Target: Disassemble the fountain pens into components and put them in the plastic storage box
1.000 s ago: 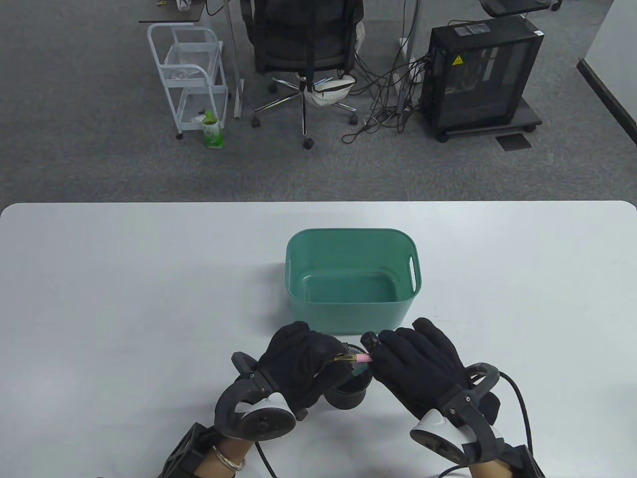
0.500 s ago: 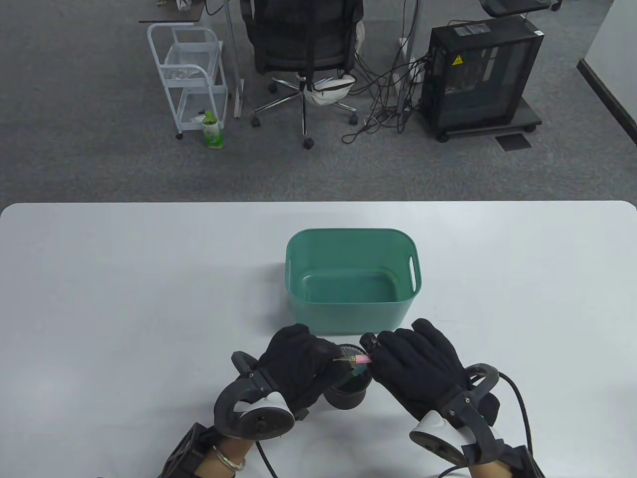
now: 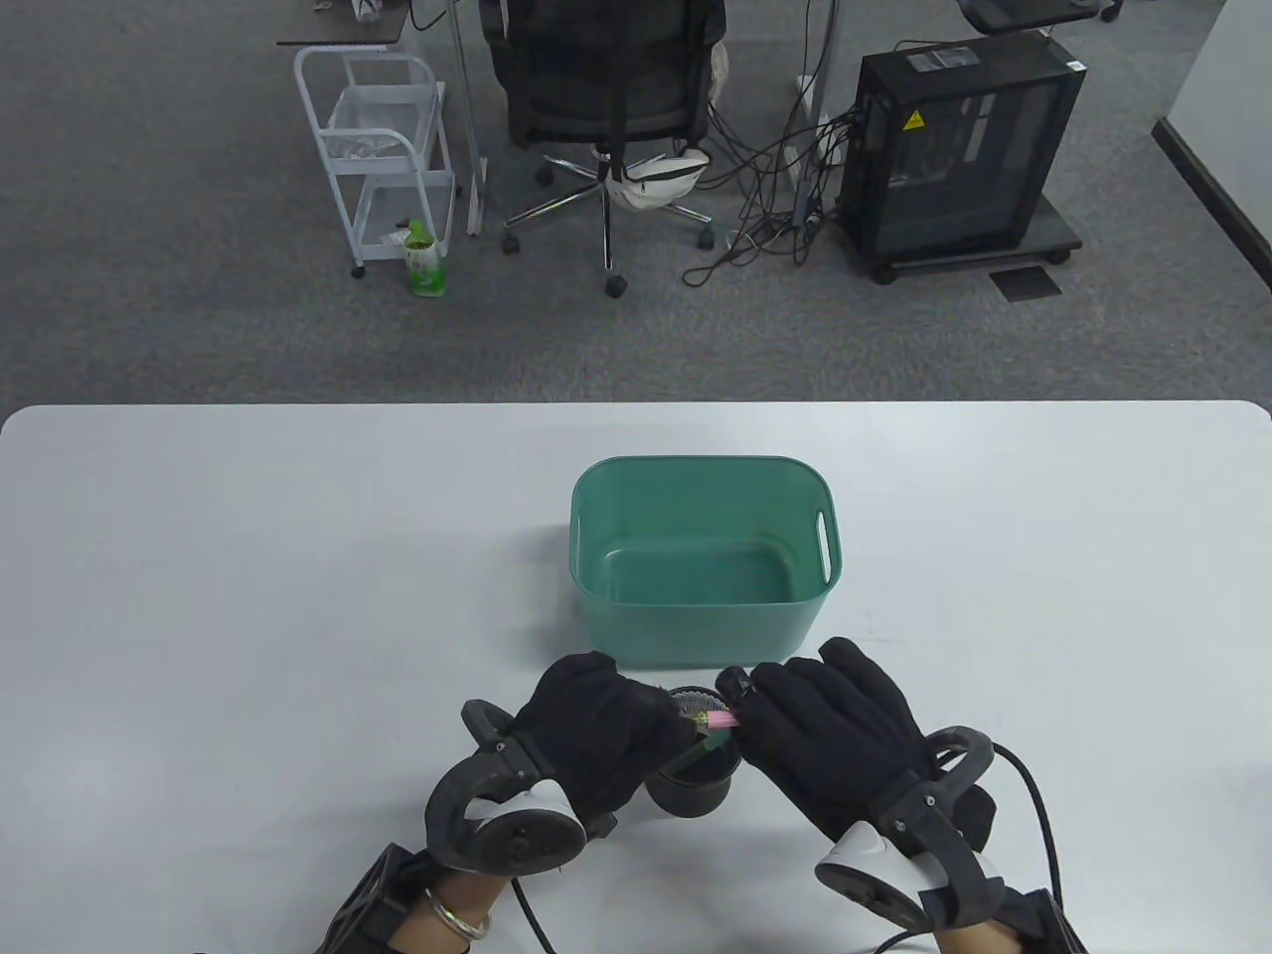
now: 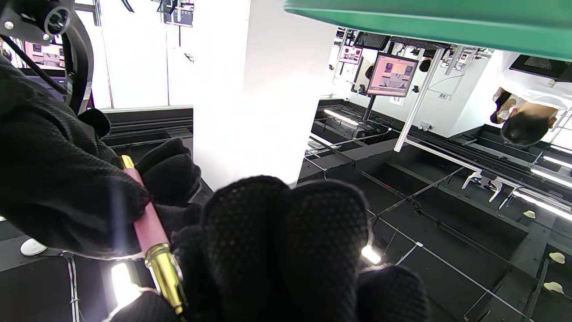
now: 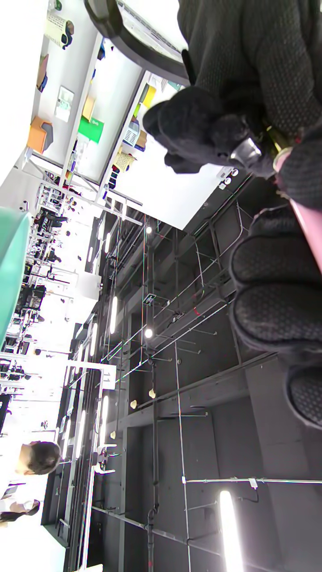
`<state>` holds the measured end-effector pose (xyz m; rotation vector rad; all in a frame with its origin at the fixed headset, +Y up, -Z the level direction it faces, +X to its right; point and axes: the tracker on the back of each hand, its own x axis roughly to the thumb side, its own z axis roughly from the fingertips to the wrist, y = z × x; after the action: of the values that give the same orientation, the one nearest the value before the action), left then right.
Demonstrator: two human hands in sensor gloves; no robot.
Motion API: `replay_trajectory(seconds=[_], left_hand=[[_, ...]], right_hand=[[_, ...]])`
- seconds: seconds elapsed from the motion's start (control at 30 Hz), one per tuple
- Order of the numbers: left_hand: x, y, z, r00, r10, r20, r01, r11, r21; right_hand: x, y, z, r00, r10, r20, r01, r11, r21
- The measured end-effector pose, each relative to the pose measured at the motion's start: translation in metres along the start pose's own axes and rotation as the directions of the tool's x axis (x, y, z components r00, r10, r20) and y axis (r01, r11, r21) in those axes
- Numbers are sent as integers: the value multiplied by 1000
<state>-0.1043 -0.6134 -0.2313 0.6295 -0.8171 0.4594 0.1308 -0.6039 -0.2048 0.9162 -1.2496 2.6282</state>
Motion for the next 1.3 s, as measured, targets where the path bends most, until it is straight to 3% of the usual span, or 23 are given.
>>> replay_trajectory(seconds=[1.3], left_hand=[[5, -2, 0, 999, -38, 12, 39, 999, -24]], right_hand=[[-4, 0, 0, 1000, 10, -12, -10, 1000, -2]])
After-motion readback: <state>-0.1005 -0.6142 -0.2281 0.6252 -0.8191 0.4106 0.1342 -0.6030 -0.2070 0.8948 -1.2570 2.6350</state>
